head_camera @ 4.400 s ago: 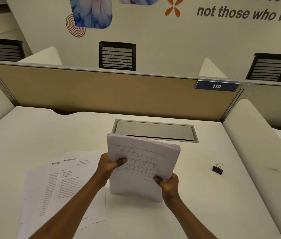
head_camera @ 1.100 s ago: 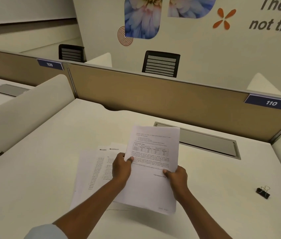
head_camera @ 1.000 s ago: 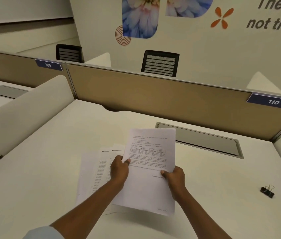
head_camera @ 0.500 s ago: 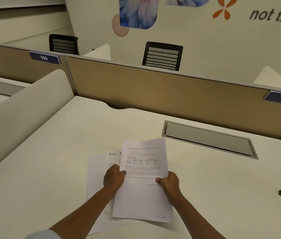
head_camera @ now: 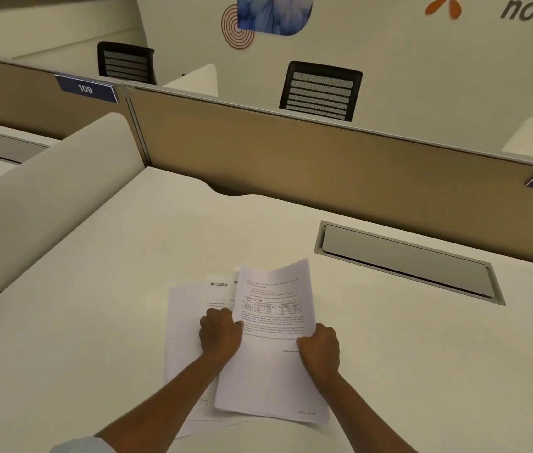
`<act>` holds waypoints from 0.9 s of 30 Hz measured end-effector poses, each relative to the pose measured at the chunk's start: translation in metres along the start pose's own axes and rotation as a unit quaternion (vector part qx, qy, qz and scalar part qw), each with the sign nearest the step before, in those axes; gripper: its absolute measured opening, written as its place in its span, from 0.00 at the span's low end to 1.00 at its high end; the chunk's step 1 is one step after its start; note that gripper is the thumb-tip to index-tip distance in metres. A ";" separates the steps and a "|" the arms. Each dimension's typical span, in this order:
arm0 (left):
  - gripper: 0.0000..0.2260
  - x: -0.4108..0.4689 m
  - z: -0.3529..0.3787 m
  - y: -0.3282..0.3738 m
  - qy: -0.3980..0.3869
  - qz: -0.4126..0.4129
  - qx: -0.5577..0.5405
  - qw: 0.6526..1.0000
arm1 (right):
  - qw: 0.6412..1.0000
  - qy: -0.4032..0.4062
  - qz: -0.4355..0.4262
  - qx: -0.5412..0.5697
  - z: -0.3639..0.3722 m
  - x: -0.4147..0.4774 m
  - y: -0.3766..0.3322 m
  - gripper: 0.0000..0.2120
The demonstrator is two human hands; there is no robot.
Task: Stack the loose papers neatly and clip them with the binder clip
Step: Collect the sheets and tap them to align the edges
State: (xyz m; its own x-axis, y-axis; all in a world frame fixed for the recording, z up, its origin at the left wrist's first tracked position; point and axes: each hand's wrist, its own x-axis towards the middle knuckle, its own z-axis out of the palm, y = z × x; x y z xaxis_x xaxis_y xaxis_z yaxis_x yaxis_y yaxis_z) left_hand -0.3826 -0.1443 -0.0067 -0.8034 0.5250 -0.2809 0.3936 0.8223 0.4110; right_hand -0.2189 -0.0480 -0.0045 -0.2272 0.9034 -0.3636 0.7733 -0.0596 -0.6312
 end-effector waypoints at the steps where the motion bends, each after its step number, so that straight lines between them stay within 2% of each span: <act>1: 0.15 0.001 0.000 -0.001 0.003 -0.003 -0.019 1.000 | 1.000 -0.007 -0.003 0.013 0.000 -0.002 -0.002 0.08; 3: 0.15 0.003 0.001 -0.003 0.008 -0.010 -0.069 0.998 | 0.999 -0.023 -0.007 0.040 -0.002 -0.006 -0.006 0.04; 7: 0.11 0.008 0.004 -0.002 0.016 -0.016 -0.136 0.990 | 0.997 -0.026 -0.004 0.079 -0.005 -0.008 -0.012 0.04; 13: 0.07 0.013 -0.001 -0.001 0.016 -0.017 -0.155 0.988 | 0.983 -0.043 0.049 0.173 -0.009 -0.008 -0.018 0.07; 19: 0.06 0.026 -0.003 0.005 -0.001 -0.007 -0.193 0.981 | 0.978 -0.041 0.044 0.200 -0.010 -0.008 -0.027 0.08; 27: 0.08 0.030 -0.002 0.009 0.005 -0.053 -0.092 0.994 | 0.992 -0.020 0.012 0.127 -0.001 -0.001 -0.029 0.04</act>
State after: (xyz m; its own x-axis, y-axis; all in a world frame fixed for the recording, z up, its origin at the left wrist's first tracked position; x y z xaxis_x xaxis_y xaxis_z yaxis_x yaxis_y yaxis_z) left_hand -0.4039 -0.1215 -0.0098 -0.8406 0.4348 -0.3229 0.2186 0.8179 0.5322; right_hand -0.2411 -0.0471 0.0149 -0.2385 0.8831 -0.4040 0.6059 -0.1899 -0.7726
